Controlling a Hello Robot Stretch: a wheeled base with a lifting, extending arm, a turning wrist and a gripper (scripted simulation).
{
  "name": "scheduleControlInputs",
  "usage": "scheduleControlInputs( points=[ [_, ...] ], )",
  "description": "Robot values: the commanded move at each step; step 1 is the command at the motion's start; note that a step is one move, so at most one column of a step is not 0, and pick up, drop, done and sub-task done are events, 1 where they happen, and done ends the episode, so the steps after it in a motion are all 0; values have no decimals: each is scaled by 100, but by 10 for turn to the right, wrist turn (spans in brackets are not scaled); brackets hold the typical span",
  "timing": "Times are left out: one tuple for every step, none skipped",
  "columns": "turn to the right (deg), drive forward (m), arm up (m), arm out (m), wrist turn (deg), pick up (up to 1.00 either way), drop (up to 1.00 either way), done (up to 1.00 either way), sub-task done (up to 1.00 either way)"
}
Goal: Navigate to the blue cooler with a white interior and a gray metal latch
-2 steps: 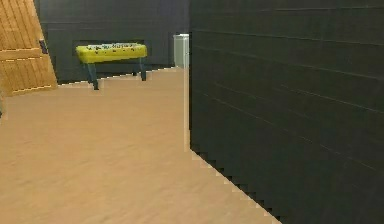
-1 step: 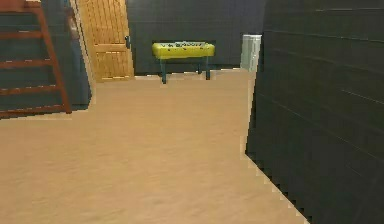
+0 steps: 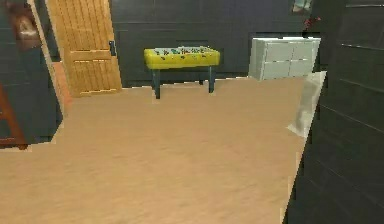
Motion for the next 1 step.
scheduleControlInputs(
  points=[
    [0,100,0,0,0,0,0,0,0]
  ],
)
